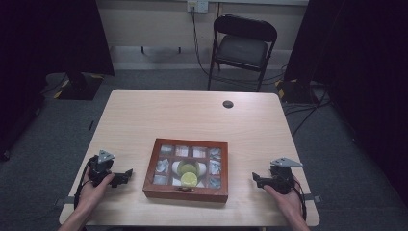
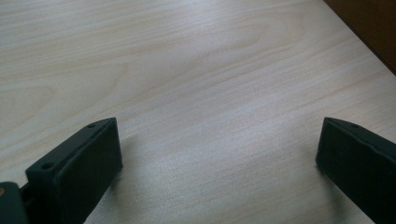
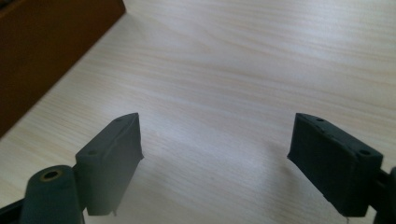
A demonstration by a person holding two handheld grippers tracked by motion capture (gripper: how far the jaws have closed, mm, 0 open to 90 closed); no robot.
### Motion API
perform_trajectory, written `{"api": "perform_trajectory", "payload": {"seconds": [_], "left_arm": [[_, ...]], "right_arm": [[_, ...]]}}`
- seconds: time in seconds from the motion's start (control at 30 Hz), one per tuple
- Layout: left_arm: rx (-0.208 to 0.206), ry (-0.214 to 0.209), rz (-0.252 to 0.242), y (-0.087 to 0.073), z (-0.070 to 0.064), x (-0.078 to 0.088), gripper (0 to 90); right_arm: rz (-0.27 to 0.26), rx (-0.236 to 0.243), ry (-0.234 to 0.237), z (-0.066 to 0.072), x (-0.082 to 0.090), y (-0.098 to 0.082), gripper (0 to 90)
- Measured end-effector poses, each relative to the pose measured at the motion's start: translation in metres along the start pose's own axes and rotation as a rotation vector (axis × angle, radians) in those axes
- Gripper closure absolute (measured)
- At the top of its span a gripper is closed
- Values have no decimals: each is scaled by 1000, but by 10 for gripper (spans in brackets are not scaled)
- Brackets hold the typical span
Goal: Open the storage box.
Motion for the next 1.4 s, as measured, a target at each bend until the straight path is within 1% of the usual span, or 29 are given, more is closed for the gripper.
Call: {"api": "perform_trajectory", "payload": {"seconds": [0.1,0.13,0.2,0.23,0.27,0.37,0.4,0.43,0.47,0.57,0.7,0.73,0.77,0.87,0.93,0.97,1.0,1.07,1.23,1.33,1.4], "left_arm": [[2,3,-1,0,0,0,0],[4,1,-2,0,0,0,0],[2,3,-1,0,0,0,0],[2,3,-1,0,0,0,0],[4,2,-2,0,0,0,0],[4,2,-1,0,0,0,0],[4,2,-2,0,0,0,0],[4,2,-2,0,0,0,0],[4,2,-2,0,0,0,0],[4,2,-2,0,0,0,0],[4,5,-1,0,0,0,0],[4,5,-1,0,0,0,0],[4,5,-1,0,0,0,0],[4,4,-1,0,0,0,0],[2,5,1,0,0,0,0],[2,5,1,0,0,0,0],[4,4,-1,0,0,0,0],[5,4,-2,0,0,0,0],[4,4,-1,0,0,0,0],[4,4,-1,0,0,0,0],[3,4,0,0,0,0,0]], "right_arm": [[-25,-3,30,4,6,5,205],[-34,4,34,5,8,7,213],[-44,22,62,10,12,10,269],[-44,22,62,10,12,10,269],[-56,37,79,13,14,13,268],[-69,67,98,15,18,17,277],[-74,76,112,16,19,18,284],[-76,75,123,17,20,18,291],[-76,76,143,18,21,19,301],[-80,75,159,21,25,20,336],[-108,75,176,26,30,24,378],[-108,75,176,26,30,24,378],[-124,82,190,30,33,25,401],[-136,87,222,37,36,27,432],[-137,80,269,42,41,30,438],[-137,80,269,42,41,30,438],[-147,86,289,46,45,34,470],[-160,95,301,49,48,36,475],[-153,113,360,61,51,40,501],[-143,138,381,72,52,43,507],[-142,146,396,78,53,44,507]]}}
Point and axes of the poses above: each handheld gripper's, and its own axes: x roughly backward along the jaws, y roughly out of its top, z roughly to its left, the point moved 4 cm from there along -x, roughly forward along the jaws, and after that the axes turned 11 degrees about -y, right-handed, at the moved point
